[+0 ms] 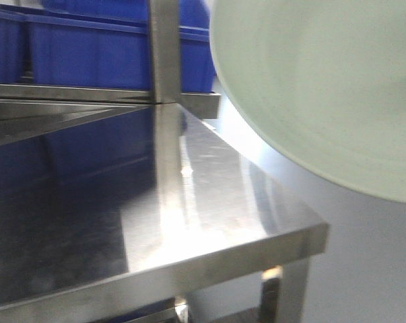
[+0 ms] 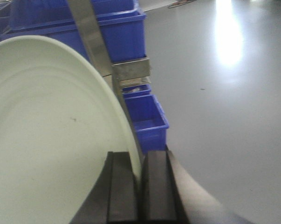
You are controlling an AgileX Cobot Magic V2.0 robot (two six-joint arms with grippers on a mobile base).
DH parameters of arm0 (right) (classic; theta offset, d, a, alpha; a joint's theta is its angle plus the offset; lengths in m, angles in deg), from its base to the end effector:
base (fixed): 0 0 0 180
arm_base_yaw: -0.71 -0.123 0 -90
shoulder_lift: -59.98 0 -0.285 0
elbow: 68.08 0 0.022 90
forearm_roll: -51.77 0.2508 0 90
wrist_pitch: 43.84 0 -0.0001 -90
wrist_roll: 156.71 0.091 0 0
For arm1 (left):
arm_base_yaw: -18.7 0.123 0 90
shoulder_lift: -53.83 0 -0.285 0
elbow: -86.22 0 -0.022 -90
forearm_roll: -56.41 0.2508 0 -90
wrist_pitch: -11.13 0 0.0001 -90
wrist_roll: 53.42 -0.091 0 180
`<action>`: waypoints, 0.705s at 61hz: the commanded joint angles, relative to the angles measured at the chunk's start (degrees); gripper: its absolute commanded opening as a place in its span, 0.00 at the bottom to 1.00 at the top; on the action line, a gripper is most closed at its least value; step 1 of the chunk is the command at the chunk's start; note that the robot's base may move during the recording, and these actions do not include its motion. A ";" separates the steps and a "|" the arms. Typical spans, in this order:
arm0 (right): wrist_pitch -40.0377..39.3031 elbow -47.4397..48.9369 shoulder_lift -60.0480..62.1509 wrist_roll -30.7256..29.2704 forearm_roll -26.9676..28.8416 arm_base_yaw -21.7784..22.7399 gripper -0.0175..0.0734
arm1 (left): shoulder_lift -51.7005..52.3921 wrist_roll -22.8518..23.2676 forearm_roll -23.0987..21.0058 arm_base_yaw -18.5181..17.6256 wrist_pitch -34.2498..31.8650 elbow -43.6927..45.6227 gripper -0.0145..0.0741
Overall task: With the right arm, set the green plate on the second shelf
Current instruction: 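Hold the plate in the right gripper while the base drives to the shelf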
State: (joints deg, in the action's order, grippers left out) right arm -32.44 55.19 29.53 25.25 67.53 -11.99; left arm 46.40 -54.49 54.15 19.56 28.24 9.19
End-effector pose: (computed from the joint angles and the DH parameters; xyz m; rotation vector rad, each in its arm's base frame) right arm 0.0903 0.0254 0.2888 0.0311 1.7322 0.4351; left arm 0.0540 -0.0002 0.1876 -0.0218 1.7724 -0.0132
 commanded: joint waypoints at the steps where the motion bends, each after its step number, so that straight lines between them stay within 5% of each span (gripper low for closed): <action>1: -6.74 1.82 -0.11 -0.07 0.42 0.29 0.25 | 1.22 -0.11 -0.08 -0.04 -4.59 -2.29 0.30; 43: -6.74 1.82 -0.11 -0.07 0.42 0.29 0.25 | 1.22 -0.11 -0.08 -0.04 -4.59 -2.29 0.30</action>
State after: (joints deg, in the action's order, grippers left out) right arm -32.44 55.19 29.53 25.25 67.43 -11.99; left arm 46.40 -54.49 54.15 19.56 28.24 9.19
